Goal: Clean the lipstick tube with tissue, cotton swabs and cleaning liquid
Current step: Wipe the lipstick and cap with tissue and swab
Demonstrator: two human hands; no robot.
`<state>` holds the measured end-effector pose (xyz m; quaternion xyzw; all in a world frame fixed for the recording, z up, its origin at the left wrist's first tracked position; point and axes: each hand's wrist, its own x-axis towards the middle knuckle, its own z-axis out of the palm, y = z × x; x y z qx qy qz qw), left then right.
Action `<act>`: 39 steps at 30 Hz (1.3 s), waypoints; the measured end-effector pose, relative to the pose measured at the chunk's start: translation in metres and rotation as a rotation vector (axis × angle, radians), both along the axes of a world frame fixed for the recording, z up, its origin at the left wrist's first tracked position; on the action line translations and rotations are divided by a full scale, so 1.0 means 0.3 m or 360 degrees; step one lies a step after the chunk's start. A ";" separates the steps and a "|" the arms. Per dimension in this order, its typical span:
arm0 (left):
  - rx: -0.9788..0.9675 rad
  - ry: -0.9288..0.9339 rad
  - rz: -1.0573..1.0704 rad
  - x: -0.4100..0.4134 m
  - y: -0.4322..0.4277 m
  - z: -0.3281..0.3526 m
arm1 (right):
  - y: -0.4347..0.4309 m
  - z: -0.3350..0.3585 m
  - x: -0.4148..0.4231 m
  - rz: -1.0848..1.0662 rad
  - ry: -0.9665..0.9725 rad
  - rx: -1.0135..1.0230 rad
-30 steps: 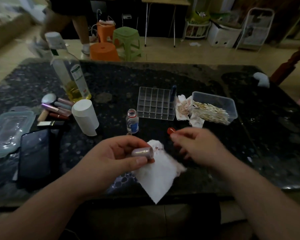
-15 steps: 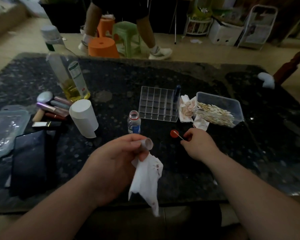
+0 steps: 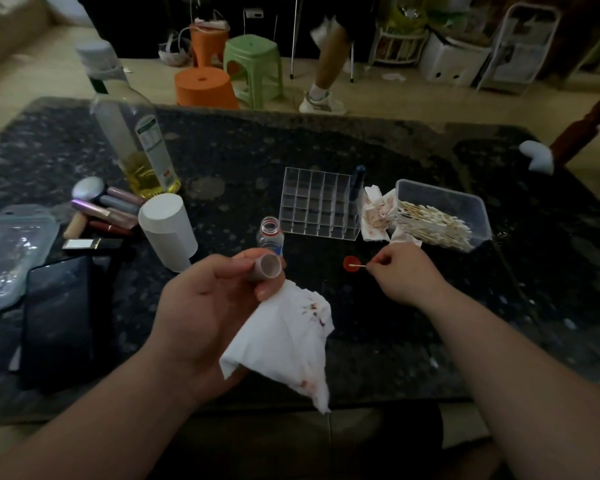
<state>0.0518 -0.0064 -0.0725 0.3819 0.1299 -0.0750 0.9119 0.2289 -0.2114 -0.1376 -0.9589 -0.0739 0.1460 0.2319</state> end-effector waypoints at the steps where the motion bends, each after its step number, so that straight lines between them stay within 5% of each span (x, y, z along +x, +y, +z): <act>1: -0.0043 -0.0004 -0.0014 0.000 0.001 -0.005 | 0.002 -0.002 0.000 -0.0005 0.0000 0.0005; 14: -0.0305 -0.0040 -0.0120 0.014 0.006 -0.022 | 0.018 -0.006 -0.002 -0.0120 0.0067 0.0054; 31: 0.0167 0.0077 -0.0097 0.014 -0.028 -0.019 | 0.012 0.055 -0.011 -0.0107 -0.0048 0.0151; 39: 0.0113 0.0189 -0.0107 0.016 -0.027 -0.033 | 0.000 0.068 -0.012 -0.0207 -0.0031 0.0394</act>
